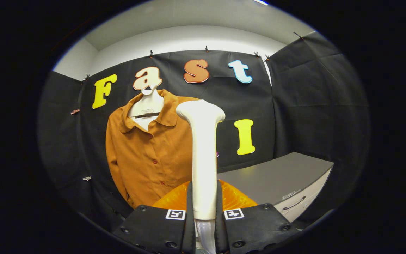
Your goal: Iron the clothes twice with a garment steamer, once on the left side and once on the right side.
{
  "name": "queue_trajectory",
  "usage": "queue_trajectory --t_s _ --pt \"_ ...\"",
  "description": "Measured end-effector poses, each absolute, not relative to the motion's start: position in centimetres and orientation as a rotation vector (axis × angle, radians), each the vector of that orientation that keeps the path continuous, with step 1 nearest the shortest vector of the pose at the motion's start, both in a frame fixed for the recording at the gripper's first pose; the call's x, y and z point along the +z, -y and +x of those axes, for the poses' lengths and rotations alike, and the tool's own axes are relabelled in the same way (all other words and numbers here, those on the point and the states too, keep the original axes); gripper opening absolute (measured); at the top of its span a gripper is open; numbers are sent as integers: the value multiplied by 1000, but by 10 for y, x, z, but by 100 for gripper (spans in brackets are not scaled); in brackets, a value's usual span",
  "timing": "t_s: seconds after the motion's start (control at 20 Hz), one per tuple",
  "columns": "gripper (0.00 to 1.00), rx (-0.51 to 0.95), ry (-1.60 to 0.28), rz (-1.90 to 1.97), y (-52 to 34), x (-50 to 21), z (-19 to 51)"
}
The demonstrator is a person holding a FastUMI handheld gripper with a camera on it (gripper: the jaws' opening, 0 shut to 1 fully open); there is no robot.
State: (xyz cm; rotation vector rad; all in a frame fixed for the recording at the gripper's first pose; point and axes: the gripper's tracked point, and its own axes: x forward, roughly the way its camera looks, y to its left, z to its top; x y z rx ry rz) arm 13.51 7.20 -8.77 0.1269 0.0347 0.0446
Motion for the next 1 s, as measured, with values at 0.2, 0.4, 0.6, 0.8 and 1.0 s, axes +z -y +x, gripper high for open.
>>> queue_trajectory --t_s 0.2,0.4,0.6,0.8,1.0 --pt "25 37 -39 103 -103 -97 155" --pt "25 20 -35 69 -120 -106 188" --pt "25 1 -44 21 -127 -117 218" --pt "25 -7 -63 13 -133 -134 228" --pt "25 1 -125 5 -138 -167 231"
